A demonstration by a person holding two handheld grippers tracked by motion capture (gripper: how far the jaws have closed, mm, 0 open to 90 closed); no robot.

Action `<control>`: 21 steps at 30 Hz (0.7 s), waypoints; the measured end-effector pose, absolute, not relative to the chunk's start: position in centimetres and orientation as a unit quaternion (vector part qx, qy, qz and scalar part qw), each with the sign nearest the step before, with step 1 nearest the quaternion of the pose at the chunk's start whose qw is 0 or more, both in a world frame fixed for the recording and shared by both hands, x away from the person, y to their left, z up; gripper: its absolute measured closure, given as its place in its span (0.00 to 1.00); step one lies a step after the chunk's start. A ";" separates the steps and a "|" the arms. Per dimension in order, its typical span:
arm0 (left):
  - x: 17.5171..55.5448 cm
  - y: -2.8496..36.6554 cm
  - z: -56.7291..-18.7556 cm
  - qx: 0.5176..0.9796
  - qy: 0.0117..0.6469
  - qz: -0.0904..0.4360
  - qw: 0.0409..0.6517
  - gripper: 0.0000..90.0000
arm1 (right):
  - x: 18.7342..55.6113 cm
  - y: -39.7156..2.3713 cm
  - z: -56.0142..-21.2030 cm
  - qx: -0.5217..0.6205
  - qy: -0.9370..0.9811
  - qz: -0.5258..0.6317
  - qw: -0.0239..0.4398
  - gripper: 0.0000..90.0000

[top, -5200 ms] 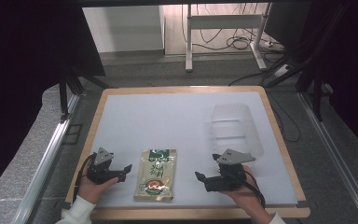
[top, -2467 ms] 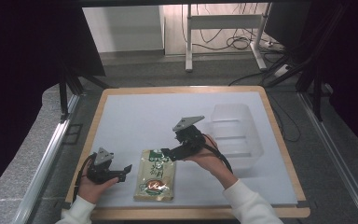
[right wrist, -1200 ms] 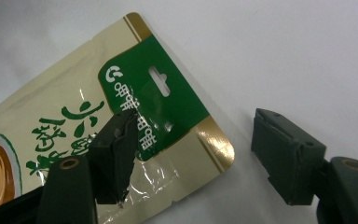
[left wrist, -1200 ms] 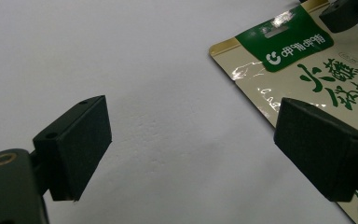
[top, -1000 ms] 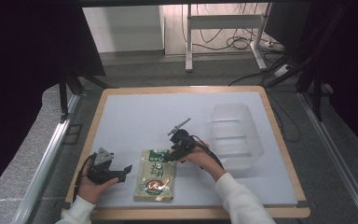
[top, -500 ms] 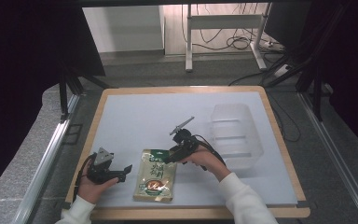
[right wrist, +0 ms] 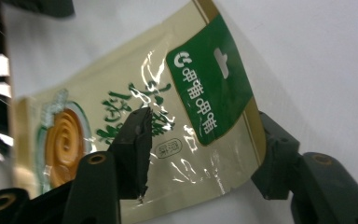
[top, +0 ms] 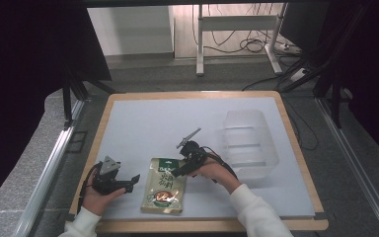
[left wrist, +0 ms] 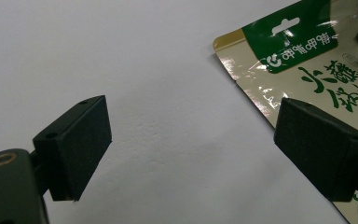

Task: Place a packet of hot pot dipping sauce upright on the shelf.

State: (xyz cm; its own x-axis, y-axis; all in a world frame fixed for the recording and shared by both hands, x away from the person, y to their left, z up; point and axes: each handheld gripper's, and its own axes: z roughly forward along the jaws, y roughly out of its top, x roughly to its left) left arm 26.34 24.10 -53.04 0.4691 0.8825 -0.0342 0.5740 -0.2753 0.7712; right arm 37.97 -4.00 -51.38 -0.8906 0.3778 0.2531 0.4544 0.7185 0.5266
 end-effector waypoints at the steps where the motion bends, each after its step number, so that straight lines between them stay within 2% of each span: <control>1: 26.3 24.1 -53.0 0.771 0.472 0.206 0.374 0.12 | 38.0 -4.0 -51.4 -0.225 -0.925 -0.300 0.064 0.54; 4: 26.3 24.1 -53.0 0.771 0.472 0.207 0.374 0.12 | 37.2 -3.2 -51.7 -0.205 -0.937 -0.284 0.017 0.63; 5: 26.3 24.2 -53.0 0.771 0.471 0.207 0.374 0.12 | 37.0 -3.0 -51.6 -0.199 -0.939 -0.279 -0.003 0.70; 6: 26.3 24.2 -53.0 0.771 0.471 0.207 0.374 0.12 | 37.0 -3.0 -51.6 -0.199 -0.939 -0.279 -0.003 0.70; 7: 26.3 24.2 -53.0 0.772 0.471 0.207 0.374 0.12 | 36.9 -2.9 -51.5 -0.197 -0.940 -0.277 -0.017 0.77; 8: 26.3 24.2 -53.0 0.772 0.471 0.207 0.374 0.12 | 36.9 -2.9 -51.5 -0.197 -0.940 -0.277 -0.017 0.77; 9: 26.3 24.2 -53.0 0.772 0.471 0.207 0.374 0.12 | 36.9 -3.0 -51.4 -0.199 -0.939 -0.278 -0.023 0.86; 14: 26.3 24.2 -53.0 0.772 0.471 0.207 0.374 0.12 | 37.1 -3.2 -51.3 -0.198 -0.939 -0.282 -0.012 0.95; 21: 26.3 24.3 -53.0 0.770 0.472 0.207 0.376 0.12 | 36.9 -3.4 -50.7 -0.192 -0.937 -0.291 -0.008 0.98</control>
